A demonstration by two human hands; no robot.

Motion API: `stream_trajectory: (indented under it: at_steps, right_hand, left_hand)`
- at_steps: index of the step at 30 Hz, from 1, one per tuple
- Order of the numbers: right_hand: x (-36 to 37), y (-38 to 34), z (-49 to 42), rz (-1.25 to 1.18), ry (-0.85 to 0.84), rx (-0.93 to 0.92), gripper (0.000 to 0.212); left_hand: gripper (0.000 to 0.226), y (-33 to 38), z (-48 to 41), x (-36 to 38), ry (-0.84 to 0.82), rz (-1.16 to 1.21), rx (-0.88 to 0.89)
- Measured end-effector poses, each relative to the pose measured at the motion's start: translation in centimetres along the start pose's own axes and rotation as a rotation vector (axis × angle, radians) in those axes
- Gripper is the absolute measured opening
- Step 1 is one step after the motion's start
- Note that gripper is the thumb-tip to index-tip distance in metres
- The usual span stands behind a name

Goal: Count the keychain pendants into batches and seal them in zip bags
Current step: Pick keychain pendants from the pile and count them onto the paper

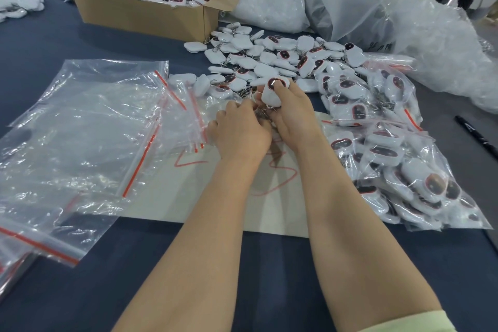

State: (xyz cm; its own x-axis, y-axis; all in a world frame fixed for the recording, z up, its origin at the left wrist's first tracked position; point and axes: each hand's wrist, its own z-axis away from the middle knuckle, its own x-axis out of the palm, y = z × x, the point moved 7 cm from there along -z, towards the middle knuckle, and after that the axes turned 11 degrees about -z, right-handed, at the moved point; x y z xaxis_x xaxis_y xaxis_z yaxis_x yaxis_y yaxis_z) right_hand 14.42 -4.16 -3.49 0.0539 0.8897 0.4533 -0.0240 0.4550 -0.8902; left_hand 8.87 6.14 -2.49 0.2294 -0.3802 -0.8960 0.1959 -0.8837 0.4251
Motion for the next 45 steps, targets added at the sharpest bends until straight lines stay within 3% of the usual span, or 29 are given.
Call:
stream_trajectory:
  at_steps: [12,16,21,25,29,34,38,45]
  right_hand:
    - [0.0,-0.3,0.3,0.109,-0.042,-0.053,0.025]
    - [0.1,-0.8,0.4,0.153,-0.032,-0.104,0.019]
    - [1.2,-2.5,0.9,0.066,-0.051,-0.167,0.020]
    - [3.4,-2.5,1.5,-0.037,-0.184,-0.066,0.016]
    - [2.6,-1.9,1.5,0.231,-0.114,-0.010,0.012]
    - [1.5,-1.6,1.3,0.582,-0.028,-0.068,0.034]
    - [1.1,-2.2,1.0,0.730,0.024,-0.152,0.034]
    - [1.9,-2.4,1.5,0.811,-0.067,-0.254,0.017]
  left_hand:
    - [0.035,0.0,0.0,-0.1,0.002,0.013,-0.003]
    - [0.037,0.0,0.0,-0.1,0.002,0.031,-0.005]
    - [0.039,0.0,0.0,0.0,-0.004,-0.005,0.004]
    - [0.037,0.0,-0.1,0.0,0.003,-0.021,-0.006]
    - [0.034,-0.1,-0.4,0.0,-0.003,0.038,-0.025]
    - [0.035,-0.3,-0.5,-0.4,0.026,0.144,-0.073]
    - [0.027,-0.7,-0.4,-1.2,0.113,0.286,-0.107]
    - [0.026,-0.7,-0.1,-1.8,0.180,0.372,-0.084]
